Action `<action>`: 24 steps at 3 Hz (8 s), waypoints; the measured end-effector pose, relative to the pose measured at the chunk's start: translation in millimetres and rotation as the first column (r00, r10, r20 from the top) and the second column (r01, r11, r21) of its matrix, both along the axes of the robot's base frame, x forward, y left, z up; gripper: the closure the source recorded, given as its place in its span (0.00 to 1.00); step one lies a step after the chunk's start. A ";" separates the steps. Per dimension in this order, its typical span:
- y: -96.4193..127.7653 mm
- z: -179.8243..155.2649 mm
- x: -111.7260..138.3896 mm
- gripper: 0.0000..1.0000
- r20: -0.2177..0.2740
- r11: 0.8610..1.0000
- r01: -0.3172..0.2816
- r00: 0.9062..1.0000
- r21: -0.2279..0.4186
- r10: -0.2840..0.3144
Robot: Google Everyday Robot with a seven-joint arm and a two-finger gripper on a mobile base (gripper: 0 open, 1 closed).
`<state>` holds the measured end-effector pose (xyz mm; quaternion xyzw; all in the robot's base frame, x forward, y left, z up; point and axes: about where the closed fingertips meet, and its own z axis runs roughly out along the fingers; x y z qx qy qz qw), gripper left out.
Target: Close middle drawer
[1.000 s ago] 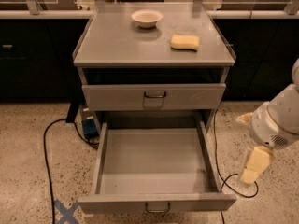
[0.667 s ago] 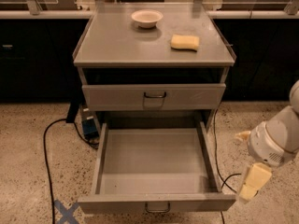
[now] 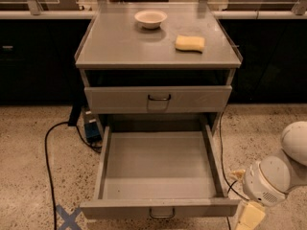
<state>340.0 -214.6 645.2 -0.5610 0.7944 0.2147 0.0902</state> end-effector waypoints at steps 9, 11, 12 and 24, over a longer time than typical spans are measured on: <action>96.8 -207.7 -58.9 0.00 -0.170 0.956 -0.281 0.941 0.088 0.293; 107.2 -212.7 -24.6 0.00 -0.135 0.950 -0.305 0.941 0.068 0.312; 127.2 -210.5 11.6 0.00 -0.092 0.942 -0.330 0.938 0.056 0.334; 128.8 -233.7 163.0 0.00 0.013 0.938 -0.346 0.938 -0.028 0.346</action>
Offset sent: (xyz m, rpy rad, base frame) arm -0.0196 0.0081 -0.0802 -0.0286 0.0733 0.0759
